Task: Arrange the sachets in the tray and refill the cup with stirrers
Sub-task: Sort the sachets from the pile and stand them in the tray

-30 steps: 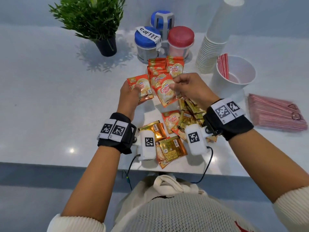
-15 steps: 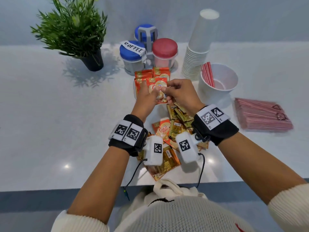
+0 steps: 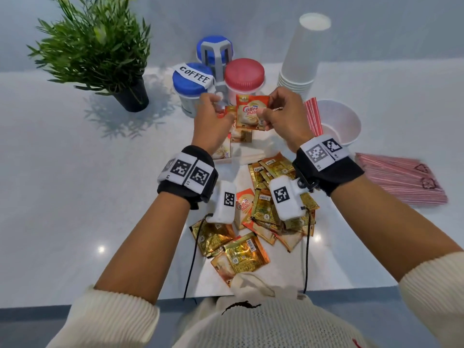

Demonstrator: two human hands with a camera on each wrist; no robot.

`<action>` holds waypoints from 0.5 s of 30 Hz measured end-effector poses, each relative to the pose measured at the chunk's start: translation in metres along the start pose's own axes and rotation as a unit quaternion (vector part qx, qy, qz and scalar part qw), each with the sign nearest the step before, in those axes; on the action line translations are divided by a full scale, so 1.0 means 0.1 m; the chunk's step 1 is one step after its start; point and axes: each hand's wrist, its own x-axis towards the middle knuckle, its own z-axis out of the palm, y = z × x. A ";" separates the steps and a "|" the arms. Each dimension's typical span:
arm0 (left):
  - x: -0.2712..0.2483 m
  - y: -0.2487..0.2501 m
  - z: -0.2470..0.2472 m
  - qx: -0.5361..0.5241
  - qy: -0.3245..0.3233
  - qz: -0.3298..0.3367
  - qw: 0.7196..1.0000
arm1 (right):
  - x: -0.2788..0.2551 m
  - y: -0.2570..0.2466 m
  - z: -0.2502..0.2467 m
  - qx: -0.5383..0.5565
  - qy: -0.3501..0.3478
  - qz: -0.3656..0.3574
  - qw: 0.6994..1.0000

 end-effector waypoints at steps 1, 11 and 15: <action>0.05 -0.02 0.00 0.016 0.004 -0.007 1.000 | 0.03 0.03 0.00 -0.019 0.005 0.001 1.000; 0.25 -0.18 0.09 0.242 -0.050 -0.118 0.962 | 0.12 0.31 0.25 -0.093 -0.049 0.025 0.994; 0.25 -0.28 0.15 0.266 -0.021 -0.095 0.959 | 0.14 0.33 0.33 -0.108 -0.044 0.018 0.993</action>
